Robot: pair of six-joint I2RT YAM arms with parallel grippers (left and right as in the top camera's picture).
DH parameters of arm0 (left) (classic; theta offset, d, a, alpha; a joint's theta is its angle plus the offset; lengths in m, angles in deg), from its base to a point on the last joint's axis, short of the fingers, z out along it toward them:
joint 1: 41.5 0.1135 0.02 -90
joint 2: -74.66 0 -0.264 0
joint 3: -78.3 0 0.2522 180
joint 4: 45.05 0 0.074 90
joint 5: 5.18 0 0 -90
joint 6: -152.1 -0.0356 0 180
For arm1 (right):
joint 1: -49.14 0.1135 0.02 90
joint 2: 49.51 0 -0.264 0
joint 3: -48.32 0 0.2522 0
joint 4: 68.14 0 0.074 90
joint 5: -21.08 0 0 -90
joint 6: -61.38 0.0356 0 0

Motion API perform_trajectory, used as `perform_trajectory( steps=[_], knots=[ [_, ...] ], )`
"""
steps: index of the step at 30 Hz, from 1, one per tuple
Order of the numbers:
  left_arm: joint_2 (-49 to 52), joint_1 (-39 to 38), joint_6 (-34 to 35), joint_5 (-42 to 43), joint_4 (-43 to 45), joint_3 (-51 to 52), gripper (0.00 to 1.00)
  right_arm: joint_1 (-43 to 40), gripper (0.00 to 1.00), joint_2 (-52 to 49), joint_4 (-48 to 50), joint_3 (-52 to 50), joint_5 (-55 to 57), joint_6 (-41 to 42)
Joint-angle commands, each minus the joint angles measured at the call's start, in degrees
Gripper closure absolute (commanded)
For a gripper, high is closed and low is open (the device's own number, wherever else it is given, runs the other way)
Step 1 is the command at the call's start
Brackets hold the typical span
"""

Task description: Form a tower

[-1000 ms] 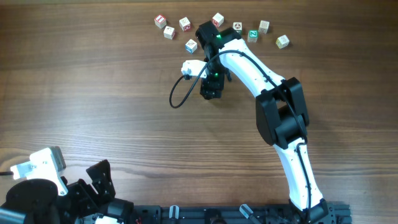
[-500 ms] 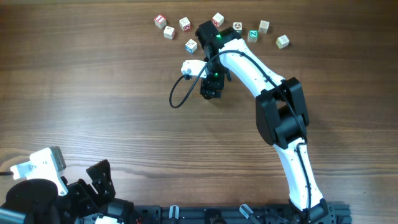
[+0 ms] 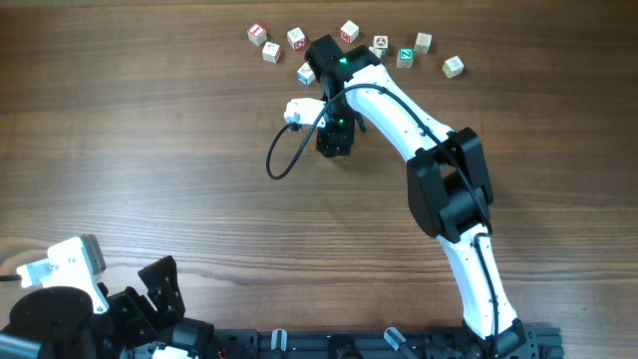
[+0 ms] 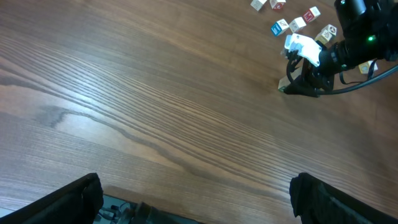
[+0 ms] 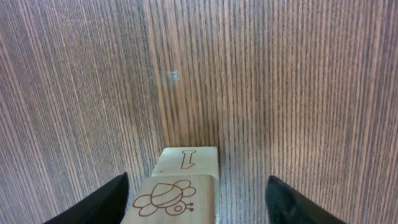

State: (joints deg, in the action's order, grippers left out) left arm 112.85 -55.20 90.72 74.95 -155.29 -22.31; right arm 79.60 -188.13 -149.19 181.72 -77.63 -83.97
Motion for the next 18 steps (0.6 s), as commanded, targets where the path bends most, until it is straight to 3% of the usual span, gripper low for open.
perform_trajectory(
  steps=[1,13,14,16,18],
  knots=[
    [-0.2,0.2,0.3,-0.7,0.0,0.0,0.00,0.0,0.46,2.5,-0.3,1.4,0.2,0.0],
    [-0.2,0.2,0.3,-0.7,0.0,0.0,0.00,0.0,0.47,2.5,-0.5,1.4,0.2,0.0],
    [-0.2,0.2,0.3,-0.7,0.0,0.0,0.00,0.0,0.44,2.5,-0.5,1.4,0.1,0.0],
    [-0.2,0.2,0.3,-0.7,0.0,0.0,0.00,0.0,0.27,2.9,-0.4,1.4,0.1,0.0],
    [-0.2,0.2,0.3,-0.7,0.0,0.0,0.00,0.0,0.20,3.9,-0.5,1.4,-0.3,0.1]
  ],
)
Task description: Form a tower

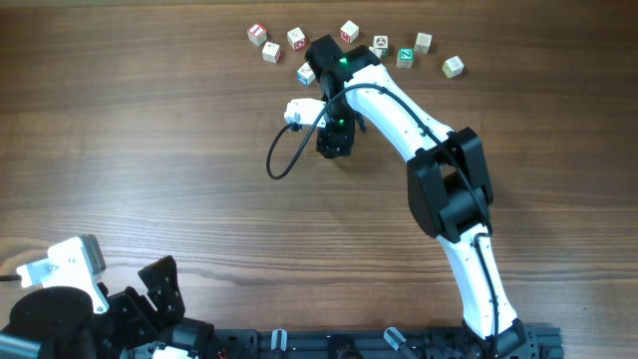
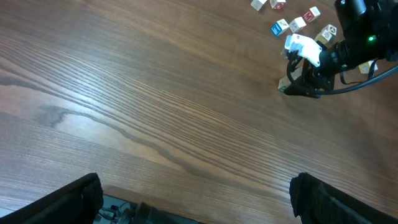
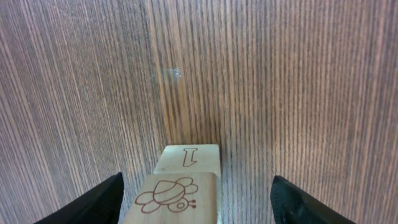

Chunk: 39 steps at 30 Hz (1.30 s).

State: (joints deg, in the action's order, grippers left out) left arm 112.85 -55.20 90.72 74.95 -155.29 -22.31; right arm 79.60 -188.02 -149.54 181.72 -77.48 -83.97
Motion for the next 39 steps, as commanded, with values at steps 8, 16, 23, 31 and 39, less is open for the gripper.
perform_trajectory(
  steps=[8,16,23,31,39],
  knots=[
    [-0.2,0.2,0.3,-0.7,0.0,0.0,0.00,0.0,0.00,9.9,-2.2,1.4,-5.2,3.1],
    [-0.2,0.2,0.3,-0.7,0.0,0.0,0.00,-0.2,0.00,23.3,12.8,1.4,-5.6,60.7],
    [-0.2,0.2,0.3,-0.7,0.0,0.0,0.00,-0.2,0.00,21.6,12.3,0.7,3.4,88.8],
    [-0.2,0.2,0.3,-0.7,0.0,0.0,0.00,0.4,0.00,11.2,3.5,0.7,5.8,96.5],
    [-0.2,0.2,0.3,-0.7,0.0,0.0,0.00,2.0,0.01,3.2,-1.3,0.7,4.5,95.5]
  ],
)
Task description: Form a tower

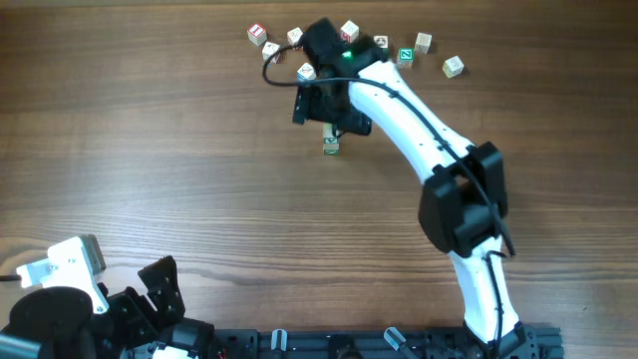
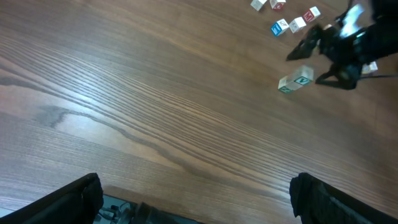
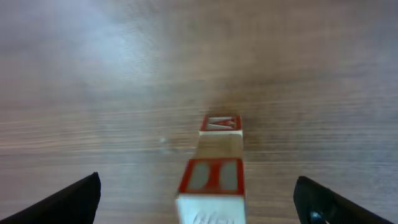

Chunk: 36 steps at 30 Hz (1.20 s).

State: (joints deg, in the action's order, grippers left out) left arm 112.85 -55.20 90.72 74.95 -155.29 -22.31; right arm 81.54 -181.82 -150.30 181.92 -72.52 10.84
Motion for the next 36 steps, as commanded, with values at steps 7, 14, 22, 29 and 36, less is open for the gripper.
perform_trajectory(
  steps=[7,14,22,29,36],
  knots=[
    [-0.2,0.2,0.3,-0.7,0.0,0.0,0.00,1.9,0.12,-3.7,-1.4,0.5,1.1,-2.0],
    [-0.2,0.2,0.3,-0.7,0.0,0.0,0.00,1.8,0.27,-3.7,-2.7,0.5,3.0,-5.7],
    [-0.2,0.2,0.3,-0.7,0.0,0.0,0.00,1.8,0.46,-3.7,-3.0,0.5,3.2,-6.9],
    [-0.2,0.2,0.3,-0.7,0.0,0.0,0.00,1.8,0.55,-3.7,-3.1,0.5,3.2,-7.4],
    [-0.2,0.2,0.3,-0.7,0.0,0.0,0.00,1.8,0.60,-3.7,-3.3,0.5,3.3,-8.0]
  ],
)
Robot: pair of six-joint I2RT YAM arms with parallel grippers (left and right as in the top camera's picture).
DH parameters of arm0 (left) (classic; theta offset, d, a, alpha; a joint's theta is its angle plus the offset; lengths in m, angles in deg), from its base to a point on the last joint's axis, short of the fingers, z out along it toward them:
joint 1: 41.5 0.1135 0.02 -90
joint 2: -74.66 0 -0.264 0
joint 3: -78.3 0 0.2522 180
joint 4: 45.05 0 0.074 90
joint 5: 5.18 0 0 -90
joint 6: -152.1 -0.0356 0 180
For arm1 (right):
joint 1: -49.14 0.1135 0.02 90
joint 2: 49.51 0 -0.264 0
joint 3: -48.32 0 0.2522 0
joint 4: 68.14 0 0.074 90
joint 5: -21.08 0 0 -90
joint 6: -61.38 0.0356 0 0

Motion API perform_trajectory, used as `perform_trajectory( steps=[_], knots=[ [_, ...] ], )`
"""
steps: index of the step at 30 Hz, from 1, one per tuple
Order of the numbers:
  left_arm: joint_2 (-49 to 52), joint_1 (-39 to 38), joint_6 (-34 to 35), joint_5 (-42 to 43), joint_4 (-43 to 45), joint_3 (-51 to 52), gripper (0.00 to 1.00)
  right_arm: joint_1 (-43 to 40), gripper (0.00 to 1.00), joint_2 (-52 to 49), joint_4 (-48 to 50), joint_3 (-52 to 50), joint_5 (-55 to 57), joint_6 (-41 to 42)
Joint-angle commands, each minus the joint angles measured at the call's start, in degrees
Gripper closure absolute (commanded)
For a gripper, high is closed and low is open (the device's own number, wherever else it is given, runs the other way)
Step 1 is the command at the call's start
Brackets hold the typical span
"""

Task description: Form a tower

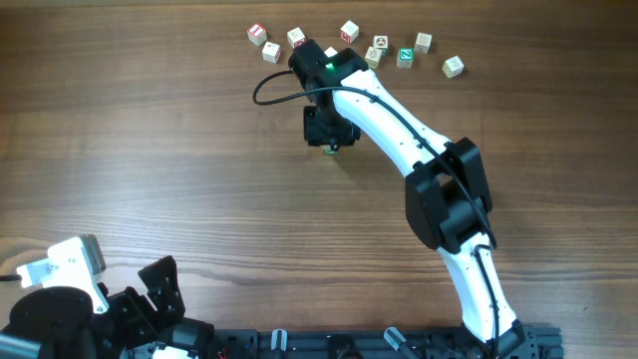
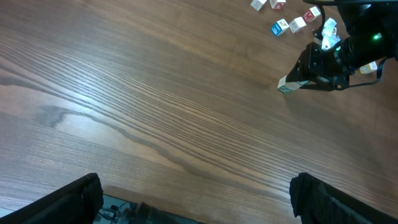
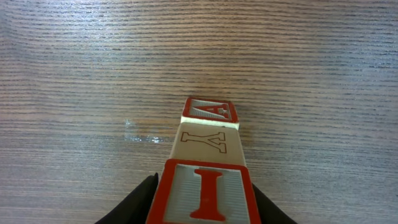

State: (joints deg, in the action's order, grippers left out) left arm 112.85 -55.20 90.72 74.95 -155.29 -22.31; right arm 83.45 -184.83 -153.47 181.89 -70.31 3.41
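Observation:
A short tower of wooden letter blocks point(image 1: 330, 149) stands in the middle of the far half of the table, and it also shows in the left wrist view point(image 2: 287, 85). In the right wrist view its top block has a red "I" face point(image 3: 209, 191). A "Y" face point(image 3: 203, 142) and a red "A" face point(image 3: 210, 111) lie beyond it. My right gripper point(image 3: 208, 198) is down over the tower point(image 1: 327, 125), its fingers pressed against both sides of the "I" block. My left gripper point(image 2: 196, 205) stays open near the front edge, holding nothing.
Several loose blocks point(image 1: 380, 44) lie scattered along the far edge, some just behind the right arm, and they show at the top right of the left wrist view point(image 2: 278, 28). A black cable loop point(image 1: 267, 88) hangs off the right wrist to the left.
My right gripper was open and drawn back behind the tower. Now it is down on the tower, shut on the top block. The left arm has not moved.
My right gripper stood open around the tower's top block, bee face up, then slightly wider. Later it was away behind the standing tower, turned and open. Now it is back from another side, shut on the top block.

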Motion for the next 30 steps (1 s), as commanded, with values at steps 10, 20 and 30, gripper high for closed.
perform_trajectory(
  steps=[10,20,30],
  knots=[
    [-0.2,0.2,0.3,-0.7,0.0,0.0,0.00,-0.1,0.20,-0.7,1.6,0.5,1.6,0.3],
    [-0.2,0.2,0.3,-0.7,0.0,0.0,0.00,-0.1,0.26,-0.9,3.2,0.5,3.5,7.2],
    [-0.2,0.2,0.3,-0.7,0.0,0.0,0.00,-0.1,0.39,-4.0,3.3,-0.3,1.3,5.5]
  ],
)
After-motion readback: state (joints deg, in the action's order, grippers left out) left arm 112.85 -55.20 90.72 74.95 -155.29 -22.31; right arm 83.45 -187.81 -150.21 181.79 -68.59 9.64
